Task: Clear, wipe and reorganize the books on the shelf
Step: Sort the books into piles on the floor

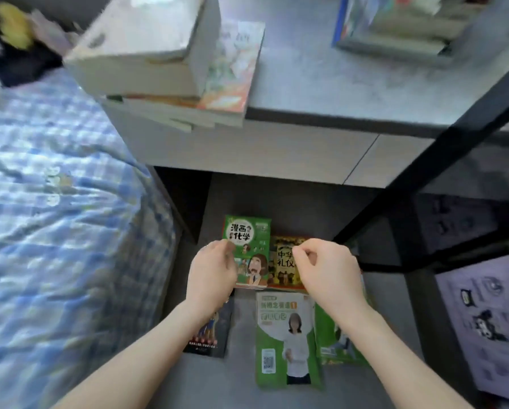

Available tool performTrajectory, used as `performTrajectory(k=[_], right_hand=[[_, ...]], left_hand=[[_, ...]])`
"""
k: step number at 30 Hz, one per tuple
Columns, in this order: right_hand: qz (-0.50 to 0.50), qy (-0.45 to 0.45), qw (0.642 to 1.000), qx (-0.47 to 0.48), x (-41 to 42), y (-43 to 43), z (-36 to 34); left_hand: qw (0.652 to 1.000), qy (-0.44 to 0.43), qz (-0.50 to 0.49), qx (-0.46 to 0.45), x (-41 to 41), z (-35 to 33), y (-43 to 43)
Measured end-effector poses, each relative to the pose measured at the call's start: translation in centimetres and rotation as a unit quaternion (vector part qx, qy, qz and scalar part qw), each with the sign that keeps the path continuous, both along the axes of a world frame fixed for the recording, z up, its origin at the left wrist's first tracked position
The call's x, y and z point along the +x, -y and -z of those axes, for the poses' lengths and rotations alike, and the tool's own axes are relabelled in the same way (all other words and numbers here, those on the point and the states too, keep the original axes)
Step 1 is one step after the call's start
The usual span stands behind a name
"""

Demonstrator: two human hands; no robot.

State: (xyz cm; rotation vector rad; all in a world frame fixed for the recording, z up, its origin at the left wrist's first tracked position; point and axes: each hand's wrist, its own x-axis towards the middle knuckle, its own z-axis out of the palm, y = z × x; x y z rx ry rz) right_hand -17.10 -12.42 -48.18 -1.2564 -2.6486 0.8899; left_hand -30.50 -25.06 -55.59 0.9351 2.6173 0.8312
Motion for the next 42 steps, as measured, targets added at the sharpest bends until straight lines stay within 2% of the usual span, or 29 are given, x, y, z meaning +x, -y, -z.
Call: performTrajectory(k=[5,10,16,19,23,26,28,30,32,34,37,40,42], right_hand=[[0.026,-0.045,0.997,-0.05,1.8,-1.1,-12.9],[0.04,-0.09,0.988,-0.122,3.7,-2.3,-21.5],[0.079,-0.136,0.96,-0.232,0.4,-3.1,-25.5],[0.091,-0.135,0.951,-0.264,-3.2,-2.6,-25.5],[0.103,-0.128,0.96,-0.226,-7.9,-3.5,-25.5],[0.188,-0.146,0.949,-0.205,-10.8,-6.0,-26.9],[0.223,-0.136,0.953,-0.152,-12.0,-7.9,-28.4],[0.222,-0.072,0.972,-0.025,-12.4,-9.8,-29.8],[0.213,-0.026,0.971,0.108,-12.5,-12.0,-31.1],[0.22,0.002,0.96,0.176,-12.4,-14.8,-32.1],[0.313,-0.045,0.941,0.12,-12.0,-19.9,-33.6],[0.455,-0.173,0.873,-0.009,-12.1,-24.9,-34.6],[0.501,-0.244,0.827,-0.071,-12.0,-27.8,-34.2]], left_hand=[[0.999,0.012,-0.024,0.022,1.0,-13.4,-1.4],[0.991,0.043,-0.12,0.045,0.9,-22.6,-1.0],[0.969,0.019,-0.225,0.094,-4.1,-28.5,0.0],[0.959,0.009,-0.272,0.081,-8.3,-30.1,0.8],[0.984,-0.055,-0.17,-0.023,-13.8,-30.6,-0.2],[0.992,-0.114,-0.017,-0.044,-17.0,-31.6,-3.7],[0.991,-0.105,0.056,-0.061,-18.2,-32.5,-6.8],[0.991,-0.069,0.092,-0.069,-18.5,-33.6,-9.9],[0.992,-0.016,0.115,-0.049,-18.8,-34.6,-13.1],[0.99,0.099,0.104,0.009,-18.3,-35.5,-15.9],[0.952,0.283,0.07,0.089,-17.4,-36.2,-19.8],[0.904,0.4,0.053,0.14,-17.3,-36.3,-24.3],[0.878,0.443,0.042,0.176,-17.3,-36.4,-27.1]])
